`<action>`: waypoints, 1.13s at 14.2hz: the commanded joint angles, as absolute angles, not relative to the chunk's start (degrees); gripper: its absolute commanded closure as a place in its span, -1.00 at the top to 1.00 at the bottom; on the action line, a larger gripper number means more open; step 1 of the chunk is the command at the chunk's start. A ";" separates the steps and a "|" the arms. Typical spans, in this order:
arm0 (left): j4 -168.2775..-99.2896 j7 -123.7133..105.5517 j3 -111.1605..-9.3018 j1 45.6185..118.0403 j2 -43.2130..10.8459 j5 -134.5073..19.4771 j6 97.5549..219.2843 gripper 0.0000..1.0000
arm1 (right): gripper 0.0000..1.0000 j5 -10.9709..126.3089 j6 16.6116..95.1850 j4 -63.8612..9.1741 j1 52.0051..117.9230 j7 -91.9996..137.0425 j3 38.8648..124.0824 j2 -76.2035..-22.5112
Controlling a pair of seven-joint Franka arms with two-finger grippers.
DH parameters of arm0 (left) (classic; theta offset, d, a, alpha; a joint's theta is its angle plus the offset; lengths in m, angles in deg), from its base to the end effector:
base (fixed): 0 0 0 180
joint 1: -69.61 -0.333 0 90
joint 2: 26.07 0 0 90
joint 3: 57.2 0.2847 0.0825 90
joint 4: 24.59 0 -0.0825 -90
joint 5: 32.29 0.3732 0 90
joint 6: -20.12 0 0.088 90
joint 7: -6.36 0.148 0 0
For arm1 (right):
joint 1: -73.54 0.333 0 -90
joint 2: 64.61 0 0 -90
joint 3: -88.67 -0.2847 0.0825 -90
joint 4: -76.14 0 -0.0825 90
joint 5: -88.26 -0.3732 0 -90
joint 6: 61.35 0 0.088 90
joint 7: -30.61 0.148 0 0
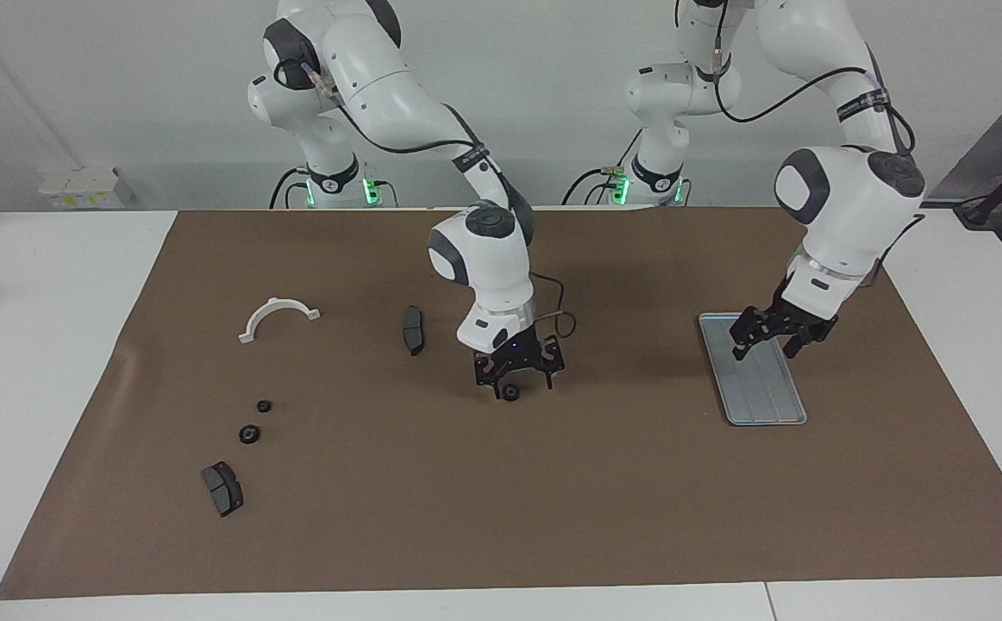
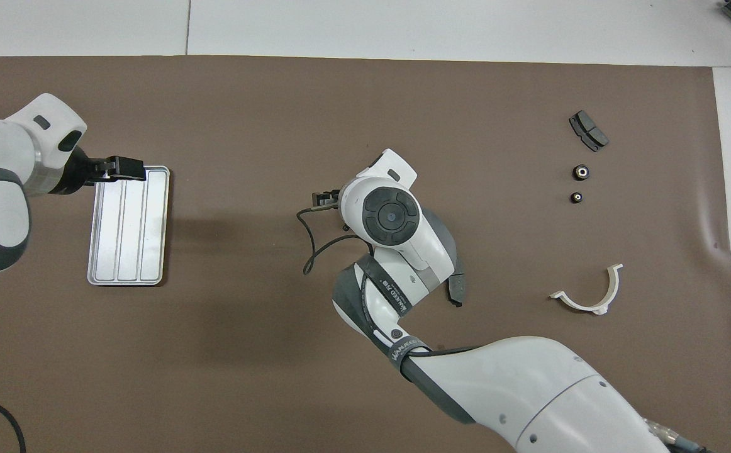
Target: Place bearing gear from tray to pile
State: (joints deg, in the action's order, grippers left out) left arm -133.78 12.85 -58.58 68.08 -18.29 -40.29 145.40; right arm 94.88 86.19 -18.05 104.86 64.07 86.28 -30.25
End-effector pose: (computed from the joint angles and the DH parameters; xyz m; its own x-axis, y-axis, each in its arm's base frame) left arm 0.5991 -0.0079 0.3751 0.9878 -0.0288 0.1528 -0.0460 -0.9928 0.1107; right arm 0.5872 0.3874 0.2424 0.9501 0.0570 0.3068 0.0989 -0.9875 -0.1227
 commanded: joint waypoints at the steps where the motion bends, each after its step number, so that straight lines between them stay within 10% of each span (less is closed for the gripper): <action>1: -134.80 23.56 -58.87 62.95 -22.54 -41.34 140.90 1.00 | 0.80 96.43 86.13 -18.25 104.65 65.33 86.56 -29.81; 16: -121.92 12.95 -59.31 70.23 -27.40 -33.77 117.10 1.00 | -0.69 96.34 85.25 -20.19 104.04 65.50 86.74 -30.25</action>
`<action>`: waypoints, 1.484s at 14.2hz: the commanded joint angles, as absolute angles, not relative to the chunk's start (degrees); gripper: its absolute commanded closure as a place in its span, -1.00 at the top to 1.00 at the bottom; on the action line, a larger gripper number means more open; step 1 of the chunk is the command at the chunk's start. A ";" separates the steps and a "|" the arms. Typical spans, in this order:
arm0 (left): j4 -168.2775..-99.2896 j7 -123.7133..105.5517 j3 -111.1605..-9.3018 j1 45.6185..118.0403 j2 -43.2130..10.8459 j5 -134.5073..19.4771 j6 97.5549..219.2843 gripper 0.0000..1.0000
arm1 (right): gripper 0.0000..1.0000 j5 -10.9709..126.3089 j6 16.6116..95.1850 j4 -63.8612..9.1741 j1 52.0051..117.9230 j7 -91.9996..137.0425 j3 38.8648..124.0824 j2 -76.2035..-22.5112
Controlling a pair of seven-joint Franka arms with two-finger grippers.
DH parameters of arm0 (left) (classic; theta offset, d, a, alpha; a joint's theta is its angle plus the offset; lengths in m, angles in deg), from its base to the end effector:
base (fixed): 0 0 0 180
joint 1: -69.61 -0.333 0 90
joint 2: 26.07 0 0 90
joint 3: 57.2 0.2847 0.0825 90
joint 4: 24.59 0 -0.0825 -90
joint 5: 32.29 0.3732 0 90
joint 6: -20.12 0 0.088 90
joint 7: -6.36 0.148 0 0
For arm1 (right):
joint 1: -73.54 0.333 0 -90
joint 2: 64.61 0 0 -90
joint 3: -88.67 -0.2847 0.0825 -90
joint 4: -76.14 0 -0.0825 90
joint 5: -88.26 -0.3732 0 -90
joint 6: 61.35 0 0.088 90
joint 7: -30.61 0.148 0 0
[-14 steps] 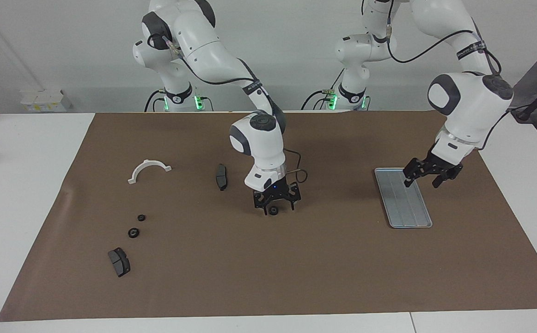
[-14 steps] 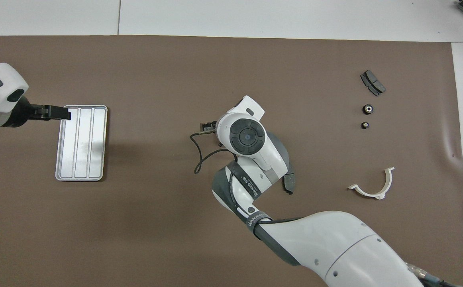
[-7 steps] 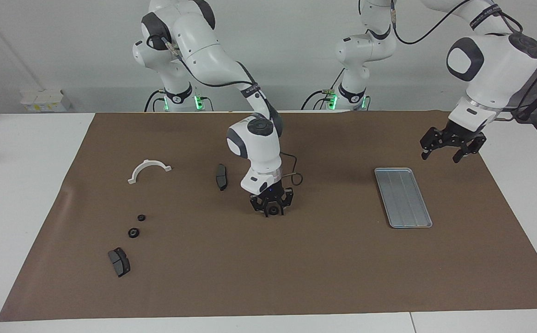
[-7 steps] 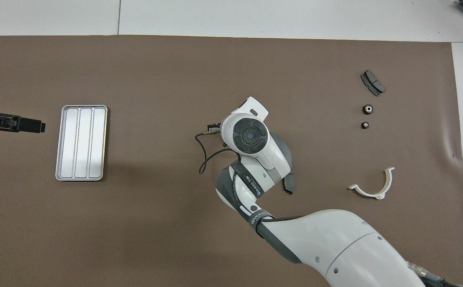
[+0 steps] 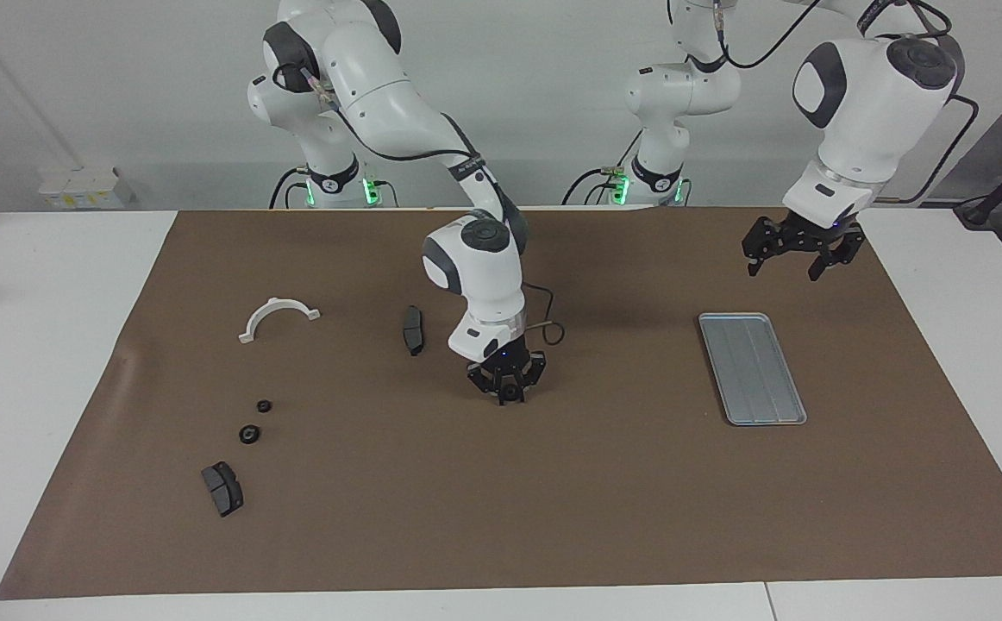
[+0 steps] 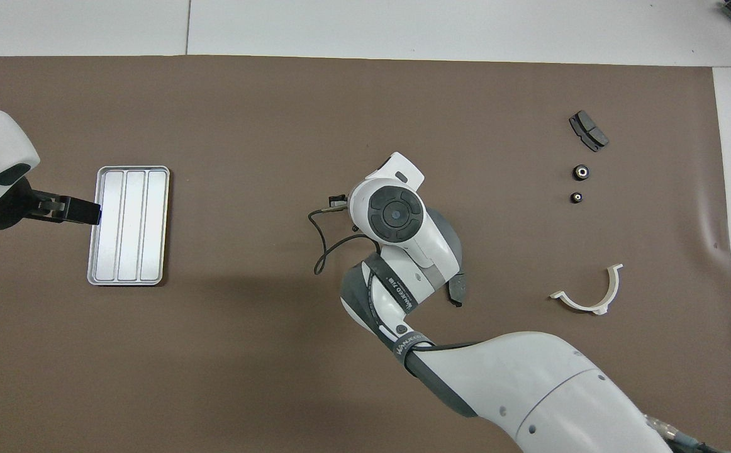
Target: Place bearing gear from tray to pile
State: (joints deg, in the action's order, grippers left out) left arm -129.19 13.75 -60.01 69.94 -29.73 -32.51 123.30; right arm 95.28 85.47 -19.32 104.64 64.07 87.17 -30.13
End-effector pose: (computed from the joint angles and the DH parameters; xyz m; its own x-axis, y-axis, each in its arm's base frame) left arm 0.5391 -0.0305 0.4881 0.9826 -0.1819 0.0388 -0.1818 -0.9833 -0.0044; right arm 0.5873 0.3726 0.2287 0.9575 0.0545 0.2832 0.0838 -0.9922 -0.0924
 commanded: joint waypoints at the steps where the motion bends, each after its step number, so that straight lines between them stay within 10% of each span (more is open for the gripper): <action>1: -118.57 12.87 -59.14 70.05 -26.08 -34.74 114.54 1.00 | -0.70 96.43 84.47 -19.75 103.69 65.41 86.91 -30.25; 21: -118.01 12.95 -58.96 69.44 -27.91 -34.84 110.57 1.00 | -0.81 97.66 77.17 -18.51 75.65 32.46 87.36 -30.33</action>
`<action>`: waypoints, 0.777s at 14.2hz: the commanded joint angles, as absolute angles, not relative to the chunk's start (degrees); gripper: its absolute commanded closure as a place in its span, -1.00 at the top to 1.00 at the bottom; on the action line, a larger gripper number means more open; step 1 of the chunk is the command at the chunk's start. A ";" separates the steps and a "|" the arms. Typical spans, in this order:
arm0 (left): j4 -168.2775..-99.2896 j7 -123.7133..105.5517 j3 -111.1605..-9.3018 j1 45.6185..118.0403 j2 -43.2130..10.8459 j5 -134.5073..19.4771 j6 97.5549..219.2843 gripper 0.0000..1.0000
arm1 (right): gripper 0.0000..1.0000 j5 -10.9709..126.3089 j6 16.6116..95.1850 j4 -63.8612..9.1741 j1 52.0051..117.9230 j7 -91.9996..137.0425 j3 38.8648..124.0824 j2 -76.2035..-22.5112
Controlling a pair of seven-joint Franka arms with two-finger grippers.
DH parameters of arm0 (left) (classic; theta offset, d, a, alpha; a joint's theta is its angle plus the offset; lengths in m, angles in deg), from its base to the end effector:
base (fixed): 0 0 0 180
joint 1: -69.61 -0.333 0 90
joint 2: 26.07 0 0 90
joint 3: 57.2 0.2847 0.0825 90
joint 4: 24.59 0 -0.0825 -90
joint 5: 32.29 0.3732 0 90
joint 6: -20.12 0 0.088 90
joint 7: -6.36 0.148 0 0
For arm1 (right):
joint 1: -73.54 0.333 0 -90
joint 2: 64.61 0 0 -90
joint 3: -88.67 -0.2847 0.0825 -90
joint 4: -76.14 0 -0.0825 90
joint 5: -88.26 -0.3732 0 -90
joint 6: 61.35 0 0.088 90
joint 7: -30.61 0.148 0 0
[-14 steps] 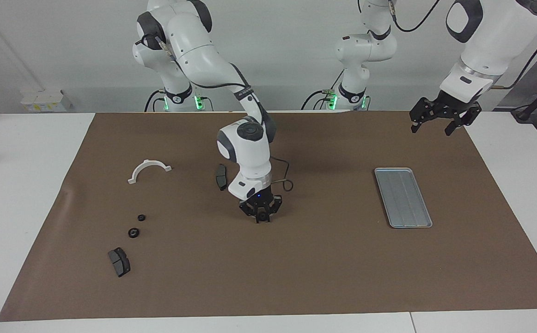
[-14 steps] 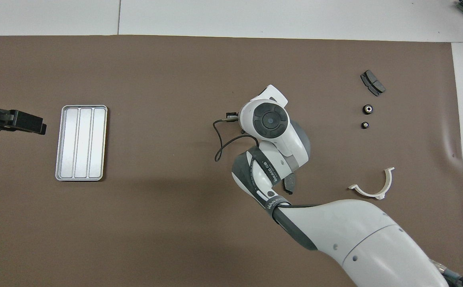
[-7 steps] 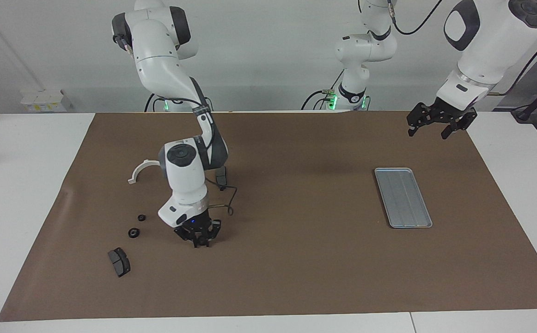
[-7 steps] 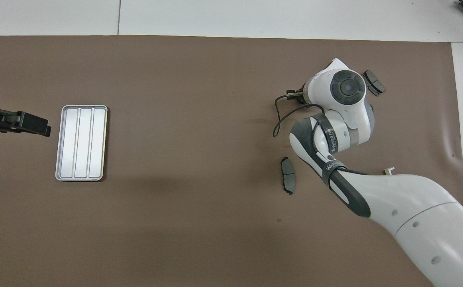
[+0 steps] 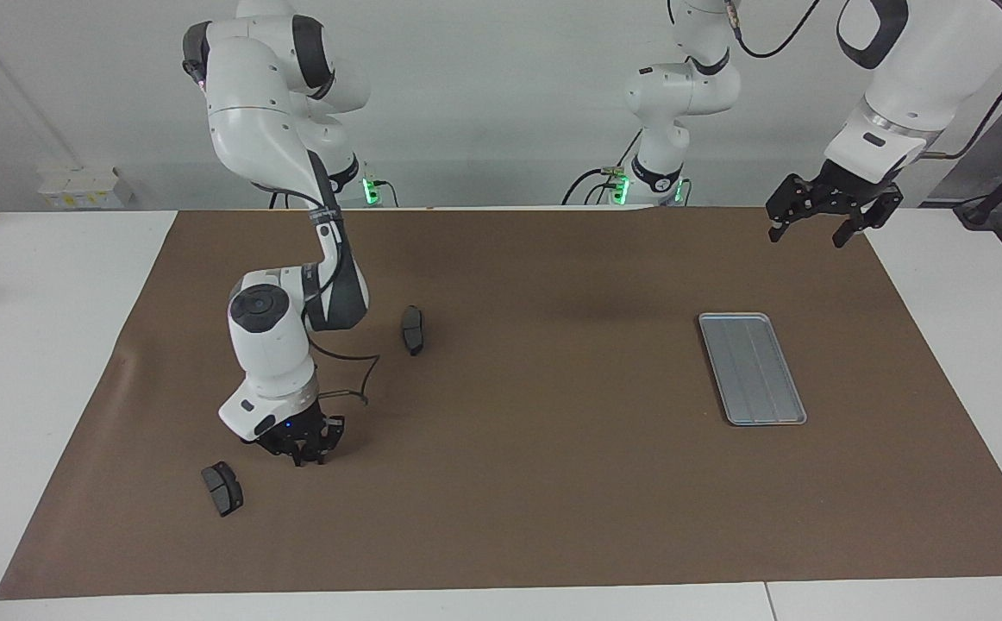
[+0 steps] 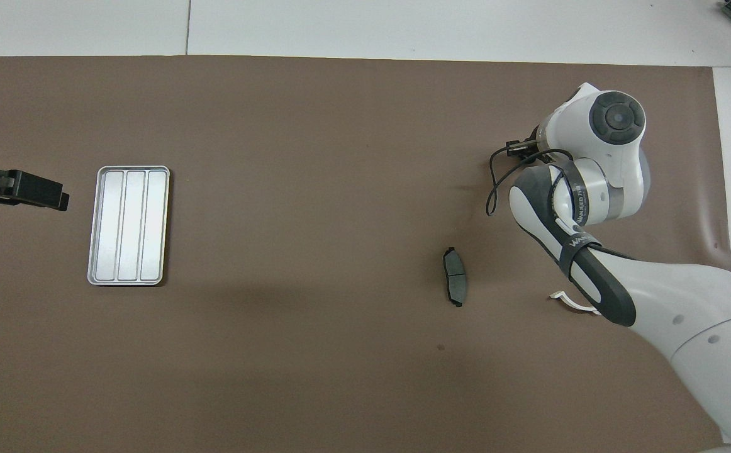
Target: Place bearing gear from tray to pile
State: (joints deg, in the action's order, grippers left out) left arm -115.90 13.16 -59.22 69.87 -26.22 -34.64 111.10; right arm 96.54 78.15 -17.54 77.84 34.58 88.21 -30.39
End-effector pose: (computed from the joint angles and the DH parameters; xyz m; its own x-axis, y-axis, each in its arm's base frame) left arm 0.5434 -0.0277 0.5447 0.9876 -0.1570 0.0017 -0.1570 -0.9868 0.0410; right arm 0.6876 0.0525 0.2308 0.9720 0.1195 0.2024 0.1019 -0.9902 0.0954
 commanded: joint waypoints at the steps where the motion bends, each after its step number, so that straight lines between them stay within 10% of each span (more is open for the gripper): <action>1: -118.01 12.95 -58.87 69.18 -27.91 -34.93 110.74 1.00 | -0.80 97.66 77.08 -18.60 75.56 32.45 87.36 -30.42; 2: -118.01 12.95 -58.79 68.91 -27.91 -34.84 111.00 1.00 | -0.56 97.66 76.82 -18.60 75.56 32.54 87.44 -30.42; 4: -118.01 12.95 -58.79 68.91 -27.91 -34.84 110.83 1.00 | 0.72 97.58 76.55 -18.51 75.47 32.89 87.44 -30.51; 11: -118.28 12.95 -58.79 68.91 -28.09 -34.84 110.83 1.00 | 1.00 96.26 60.93 -18.16 74.51 32.63 87.18 -41.48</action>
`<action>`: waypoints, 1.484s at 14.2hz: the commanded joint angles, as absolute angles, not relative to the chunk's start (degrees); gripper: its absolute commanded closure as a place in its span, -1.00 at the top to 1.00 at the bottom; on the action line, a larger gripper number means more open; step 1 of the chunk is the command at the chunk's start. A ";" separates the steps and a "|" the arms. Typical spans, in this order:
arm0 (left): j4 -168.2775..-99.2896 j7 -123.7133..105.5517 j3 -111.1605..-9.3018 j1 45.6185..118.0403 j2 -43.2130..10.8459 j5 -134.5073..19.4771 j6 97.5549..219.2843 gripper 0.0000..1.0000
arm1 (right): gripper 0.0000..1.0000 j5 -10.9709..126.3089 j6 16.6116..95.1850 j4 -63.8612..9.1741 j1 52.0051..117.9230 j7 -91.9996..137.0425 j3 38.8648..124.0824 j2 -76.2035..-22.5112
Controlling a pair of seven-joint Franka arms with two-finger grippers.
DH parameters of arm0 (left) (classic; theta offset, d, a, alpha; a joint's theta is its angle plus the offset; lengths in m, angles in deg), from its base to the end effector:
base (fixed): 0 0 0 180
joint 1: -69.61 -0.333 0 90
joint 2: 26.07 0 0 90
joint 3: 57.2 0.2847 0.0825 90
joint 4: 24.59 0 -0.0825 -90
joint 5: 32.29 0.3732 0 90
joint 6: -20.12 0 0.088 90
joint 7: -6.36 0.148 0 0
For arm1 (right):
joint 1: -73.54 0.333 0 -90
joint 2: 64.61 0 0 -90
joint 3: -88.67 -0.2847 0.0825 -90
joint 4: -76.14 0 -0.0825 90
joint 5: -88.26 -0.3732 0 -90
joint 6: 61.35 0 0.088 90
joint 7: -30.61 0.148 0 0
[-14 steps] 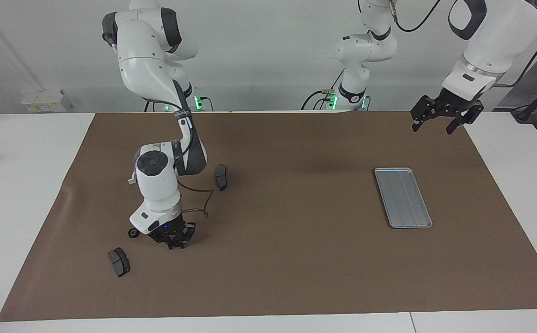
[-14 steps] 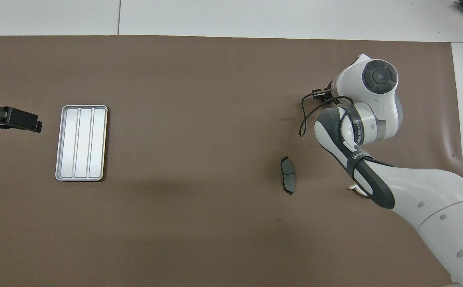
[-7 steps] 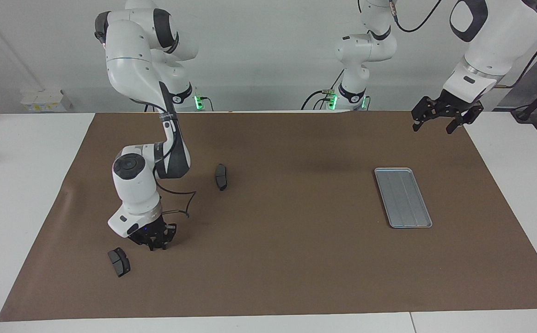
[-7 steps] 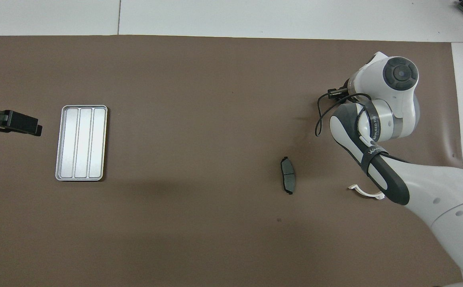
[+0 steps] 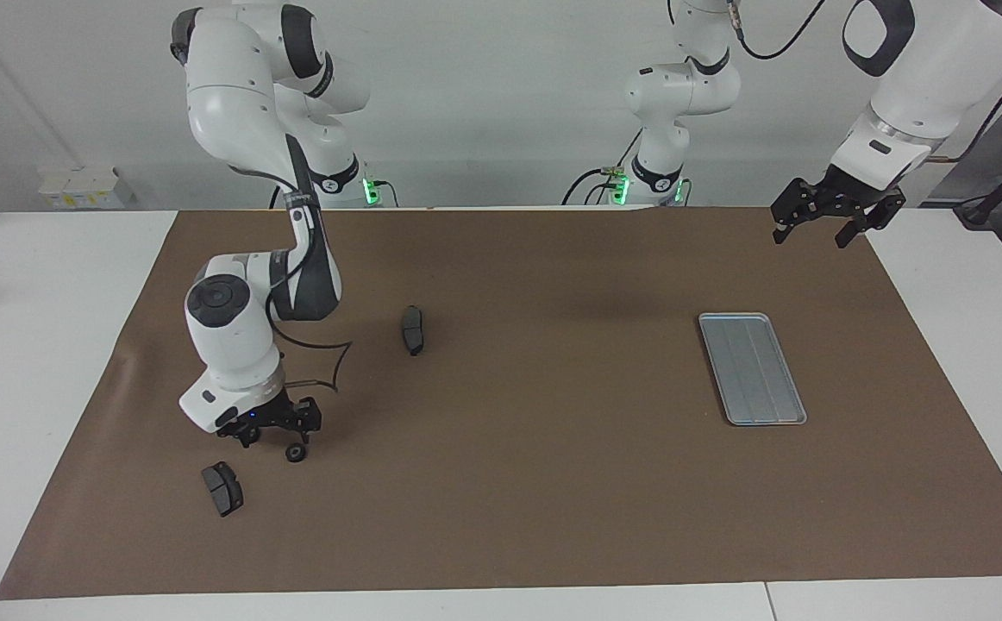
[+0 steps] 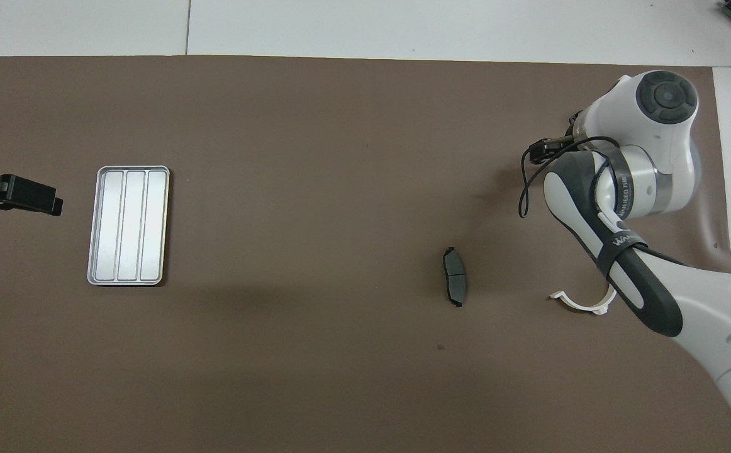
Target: Place bearing gear from tray to pile
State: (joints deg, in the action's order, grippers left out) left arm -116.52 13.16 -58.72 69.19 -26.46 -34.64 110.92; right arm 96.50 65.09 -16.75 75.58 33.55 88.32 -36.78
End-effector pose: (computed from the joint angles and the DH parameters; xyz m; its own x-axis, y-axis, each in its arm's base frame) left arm 0.5417 -0.0165 0.5417 0.9906 -0.1368 -0.0080 -0.1363 -0.9898 0.0421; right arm 0.6713 0.0181 0.2886 0.9921 0.0747 0.1007 0.0629 -0.9913 0.1154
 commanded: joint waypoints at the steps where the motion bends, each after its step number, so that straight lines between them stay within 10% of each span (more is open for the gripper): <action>1: -118.28 12.95 -58.79 68.91 -28.09 -34.84 110.83 1.00 | 1.00 95.21 58.82 -18.16 74.42 32.54 87.18 -43.15; 12: -118.28 12.95 -58.79 69.00 -28.00 -34.84 110.83 1.00 | 1.00 86.85 37.89 -17.99 74.42 34.38 86.66 -61.96; 21: -118.28 12.95 -58.79 68.91 -28.00 -34.84 110.83 1.00 | 1.00 86.85 34.72 -18.07 73.81 39.13 81.82 -66.63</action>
State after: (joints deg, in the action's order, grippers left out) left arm -116.57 13.16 -58.72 69.19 -26.50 -34.64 110.92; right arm 87.95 34.89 -16.85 74.80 39.47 81.83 -65.39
